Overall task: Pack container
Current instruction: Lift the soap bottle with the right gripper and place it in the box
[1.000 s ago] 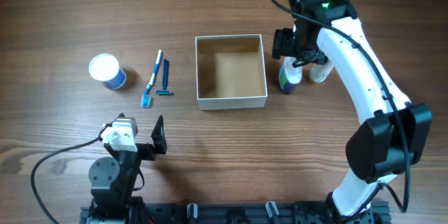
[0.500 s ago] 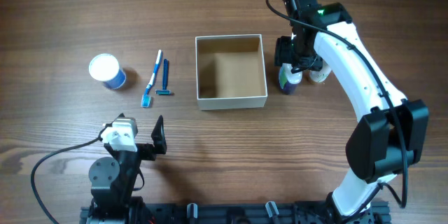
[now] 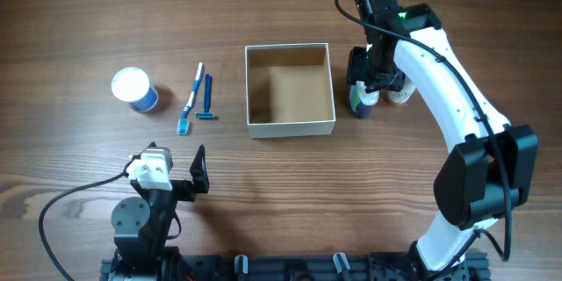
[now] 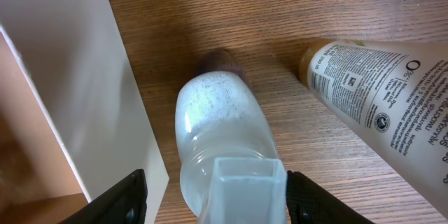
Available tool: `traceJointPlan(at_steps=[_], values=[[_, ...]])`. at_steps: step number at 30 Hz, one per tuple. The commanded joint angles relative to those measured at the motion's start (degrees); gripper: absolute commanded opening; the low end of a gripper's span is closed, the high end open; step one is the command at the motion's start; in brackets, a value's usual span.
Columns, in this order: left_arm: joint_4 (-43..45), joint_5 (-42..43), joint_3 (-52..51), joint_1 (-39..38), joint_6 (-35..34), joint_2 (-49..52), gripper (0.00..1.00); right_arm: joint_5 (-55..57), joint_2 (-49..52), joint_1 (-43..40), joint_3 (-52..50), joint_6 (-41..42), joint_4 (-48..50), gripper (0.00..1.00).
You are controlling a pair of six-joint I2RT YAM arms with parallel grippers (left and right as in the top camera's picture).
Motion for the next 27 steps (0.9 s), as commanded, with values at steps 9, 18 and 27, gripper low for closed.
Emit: traceJointPlan(at_steps=[9, 18, 27], values=[[0.2, 0.3, -0.2, 0.3, 0.7, -0.5, 1.0, 1.7, 0.8, 0.1, -0.7, 1.2, -0.9, 0.65], [0.2, 0.3, -0.2, 0.3, 0.7, -0.5, 1.0, 2.9, 0.8, 0.1, -1.8, 1.5, 0.5, 0.66], [0.2, 0.3, -0.2, 0.3, 0.7, -0.5, 1.0, 2.9, 0.8, 0.1, -5.9, 0.9, 6.3, 0.65]])
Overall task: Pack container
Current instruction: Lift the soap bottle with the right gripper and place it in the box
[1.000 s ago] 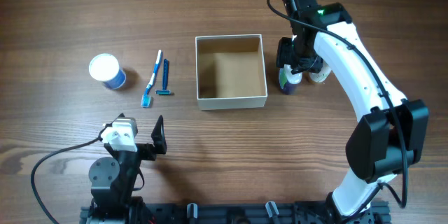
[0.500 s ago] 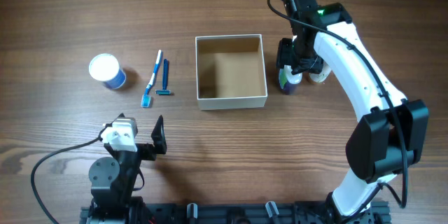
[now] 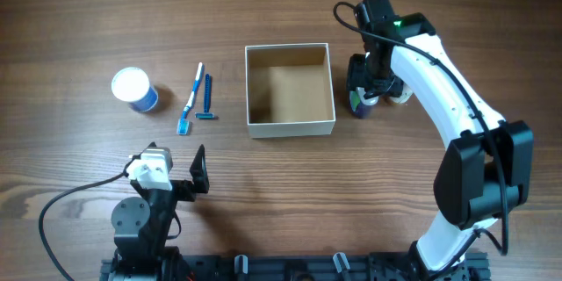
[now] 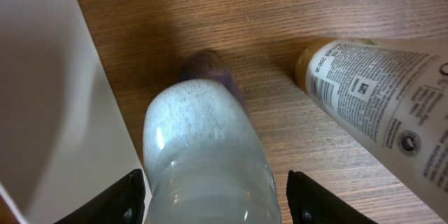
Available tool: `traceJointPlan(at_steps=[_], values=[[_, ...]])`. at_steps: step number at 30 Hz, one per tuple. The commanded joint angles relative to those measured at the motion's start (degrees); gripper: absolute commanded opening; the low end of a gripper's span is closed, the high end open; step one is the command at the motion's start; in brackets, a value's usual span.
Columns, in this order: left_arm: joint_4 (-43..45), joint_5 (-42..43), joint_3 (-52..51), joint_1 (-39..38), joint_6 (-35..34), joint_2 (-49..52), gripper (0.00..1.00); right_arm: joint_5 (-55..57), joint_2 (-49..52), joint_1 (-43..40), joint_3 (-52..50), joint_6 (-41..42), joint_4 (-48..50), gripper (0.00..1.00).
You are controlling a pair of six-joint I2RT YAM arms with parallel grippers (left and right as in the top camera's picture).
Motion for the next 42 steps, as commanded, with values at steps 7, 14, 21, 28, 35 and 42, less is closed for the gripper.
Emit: traceJointPlan(at_steps=[7, 14, 21, 28, 35, 42], values=[[0.2, 0.3, -0.2, 0.3, 0.7, -0.5, 1.0, 1.2, 0.7, 0.1, -0.4, -1.1, 2.1, 0.61], [0.2, 0.3, -0.2, 0.3, 0.7, -0.5, 1.0, 1.2, 0.7, 0.1, -0.1, -2.4, 2.4, 0.48], [0.2, 0.3, -0.2, 0.3, 0.7, -0.5, 1.0, 1.2, 0.7, 0.1, -0.1, -2.9, 1.8, 0.41], [0.2, 0.3, -0.2, 0.3, 0.7, -0.5, 1.0, 1.6, -2.4, 0.1, 1.6, -3.9, 1.9, 0.34], [0.2, 0.3, -0.2, 0.3, 0.7, -0.5, 1.0, 1.6, -8.9, 0.5, 8.3, -3.9, -1.3, 0.2], [0.2, 0.3, -0.2, 0.3, 0.7, -0.5, 1.0, 1.2, -17.1, 4.4, 10.6, -3.9, -1.2, 0.15]])
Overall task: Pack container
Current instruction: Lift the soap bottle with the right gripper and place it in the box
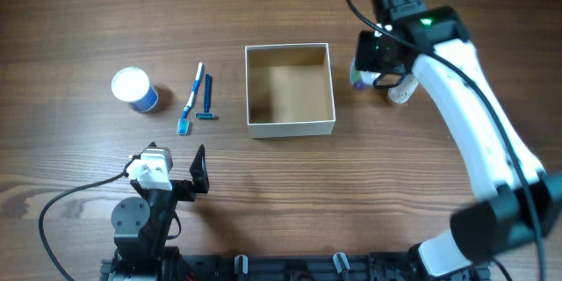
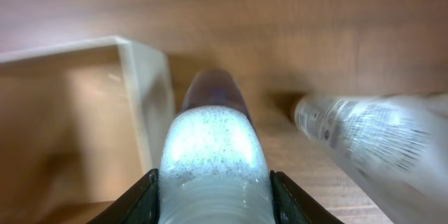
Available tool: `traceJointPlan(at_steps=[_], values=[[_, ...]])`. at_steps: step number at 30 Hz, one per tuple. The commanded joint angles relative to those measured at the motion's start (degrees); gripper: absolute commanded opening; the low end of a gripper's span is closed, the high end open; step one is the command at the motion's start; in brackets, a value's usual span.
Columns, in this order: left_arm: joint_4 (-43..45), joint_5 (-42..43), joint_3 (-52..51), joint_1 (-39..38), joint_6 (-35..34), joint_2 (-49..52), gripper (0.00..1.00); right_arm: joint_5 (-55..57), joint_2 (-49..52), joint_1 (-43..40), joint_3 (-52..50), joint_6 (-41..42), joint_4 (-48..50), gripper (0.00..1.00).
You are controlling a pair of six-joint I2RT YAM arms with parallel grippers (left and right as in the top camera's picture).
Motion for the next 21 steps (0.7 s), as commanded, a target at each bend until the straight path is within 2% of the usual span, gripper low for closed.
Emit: traceJointPlan(at_steps=[1, 6, 11, 21], values=[[0.2, 0.3, -0.2, 0.3, 0.7, -0.5, 1.0, 0.5, -6.4, 3.7, 3.2, -0.6, 0.2, 0.15], [0.2, 0.3, -0.2, 0.3, 0.7, -0.5, 1.0, 0.5, -9.1, 10.7, 3.4, 0.6, 1.8, 0.15], [0.2, 0.3, -0.2, 0.3, 0.7, -0.5, 1.0, 0.6, -5.9, 16.2, 3.3, 3.2, 5.1, 0.12], [0.2, 0.3, -0.2, 0.3, 0.7, -0.5, 1.0, 4.9, 7.8, 15.2, 3.3, 6.1, 8.1, 0.18]])
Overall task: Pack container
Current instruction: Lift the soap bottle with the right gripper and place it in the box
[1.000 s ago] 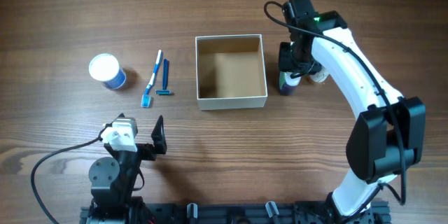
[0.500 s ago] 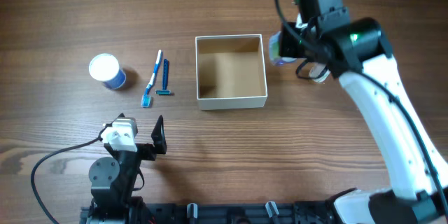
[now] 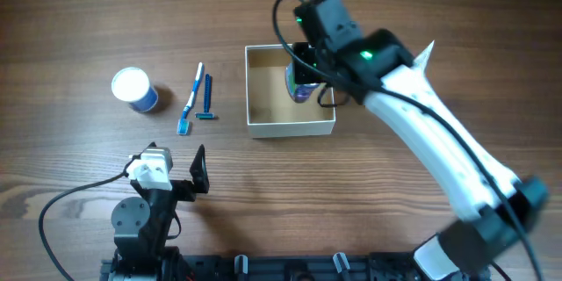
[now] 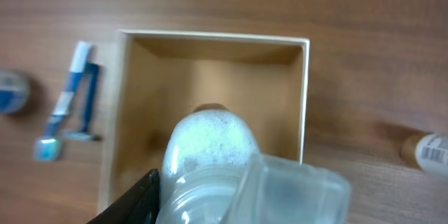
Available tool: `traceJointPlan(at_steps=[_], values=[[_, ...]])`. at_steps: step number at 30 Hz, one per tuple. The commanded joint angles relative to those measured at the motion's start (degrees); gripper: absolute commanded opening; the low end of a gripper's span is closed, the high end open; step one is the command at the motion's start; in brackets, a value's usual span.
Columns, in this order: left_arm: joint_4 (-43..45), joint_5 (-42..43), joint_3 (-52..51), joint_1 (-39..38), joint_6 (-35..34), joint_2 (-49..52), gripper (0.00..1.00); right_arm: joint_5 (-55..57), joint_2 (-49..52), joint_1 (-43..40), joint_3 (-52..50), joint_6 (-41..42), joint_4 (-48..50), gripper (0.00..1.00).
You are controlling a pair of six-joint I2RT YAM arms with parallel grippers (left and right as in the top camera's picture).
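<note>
The open cardboard box (image 3: 290, 125), white outside and brown inside, sits mid-table. My right gripper (image 3: 305, 68) hangs over it, shut on a clear bottle (image 3: 303, 86) of foamy liquid with a dark purple base. In the right wrist view the bottle (image 4: 210, 140) points down into the box (image 4: 210, 36), its cap close to the lens; one black finger (image 4: 136, 197) shows at its left, the other is hidden. My left gripper (image 3: 198, 174) rests open near the front left, holding nothing.
Left of the box lie a toothbrush (image 3: 191, 97) and a blue razor (image 3: 207, 98), with a blue and white cup (image 3: 133, 89) farther left. A labelled white bottle (image 4: 428, 152) lies on the table right of the box. My right arm crosses the table's right half.
My right gripper has moved left with the foamy bottle, from beside the box's right wall to over the box's inside. The left arm has not moved.
The right gripper stood open around the foamy bottle standing right of the box, beside the labelled bottle. Then it sat lower around it. Then it was shut on the bottle and raised by the box's far right corner; now it holds it over the box.
</note>
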Motion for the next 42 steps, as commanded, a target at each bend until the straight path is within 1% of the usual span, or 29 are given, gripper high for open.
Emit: traceJointPlan(at_steps=[1, 6, 11, 12, 13, 14, 15, 16, 17, 19, 20, 21, 25, 31, 32, 33, 36, 38, 42], values=[[0.2, 0.3, -0.2, 0.3, 0.7, -0.5, 1.0, 3.0, 5.8, -1.7, 1.6, 1.6, 2.2, 0.18], [0.2, 0.3, -0.2, 0.3, 0.7, -0.5, 1.0, 3.0, 11.6, -3.5, 1.6, 1.2, 5.1, 0.17], [0.2, 0.3, -0.2, 0.3, 0.7, -0.5, 1.0, 3.0, 14.2, -5.2, 1.6, 2.1, 6.5, 0.18], [0.2, 0.3, -0.2, 0.3, 0.7, -0.5, 1.0, 3.0, 14.4, -5.6, 1.5, 2.4, 6.7, 0.24], [0.2, 0.3, -0.2, 0.3, 0.7, -0.5, 1.0, 2.9, 14.5, -6.0, 1.5, 2.5, 6.8, 0.38], [0.2, 0.3, -0.2, 0.3, 0.7, -0.5, 1.0, 2.5, 14.5, -6.2, 1.5, 2.3, 7.0, 0.48], [0.2, 0.3, -0.2, 0.3, 0.7, -0.5, 1.0, 2.0, 14.4, -6.2, 1.5, 1.1, 7.4, 0.57], [0.2, 0.3, -0.2, 0.3, 0.7, -0.5, 1.0, 0.7, 14.4, -6.2, 1.6, -1.2, 8.0, 0.63], [0.2, 0.3, -0.2, 0.3, 0.7, -0.5, 1.0, -0.4, 14.3, -6.2, 1.7, -3.0, 8.1, 0.73], [0.2, 0.3, -0.2, 0.3, 0.7, -0.5, 1.0, -0.1, 13.5, -6.1, 2.3, -3.8, 7.5, 0.89], [0.2, 0.3, -0.2, 0.3, 0.7, -0.5, 1.0, -0.1, 12.7, -6.1, 2.5, -3.9, 7.2, 0.96], [0.2, 0.3, -0.2, 0.3, 0.7, -0.5, 1.0, -0.1, 11.7, -6.1, 2.7, -3.7, 7.0, 1.0], [0.2, 0.3, -0.2, 0.3, 0.7, -0.5, 1.0, -0.1, 6.1, -6.1, 3.9, -3.5, 5.2, 0.99], [0.2, 0.3, -0.2, 0.3, 0.7, -0.5, 1.0, 0.2, -6.7, -7.7, 5.2, -3.5, -0.1, 1.0], [0.2, 0.3, -0.2, 0.3, 0.7, -0.5, 1.0, 0.2, -8.7, -8.5, 5.2, -3.5, -1.0, 0.98], [0.2, 0.3, -0.2, 0.3, 0.7, -0.5, 1.0, 1.0, -11.0, -9.7, 5.2, -3.4, -2.3, 0.94], [0.2, 0.3, -0.2, 0.3, 0.7, -0.5, 1.0, 3.3, -14.2, -14.1, 5.2, -2.6, -5.0, 0.88], [0.2, 0.3, -0.2, 0.3, 0.7, -0.5, 1.0, 4.9, -14.8, -18.2, 5.2, -0.8, -7.5, 0.87], [0.2, 0.3, -0.2, 0.3, 0.7, -0.5, 1.0, 3.8, -12.8, -26.6, 3.7, 1.4, -11.3, 0.86]])
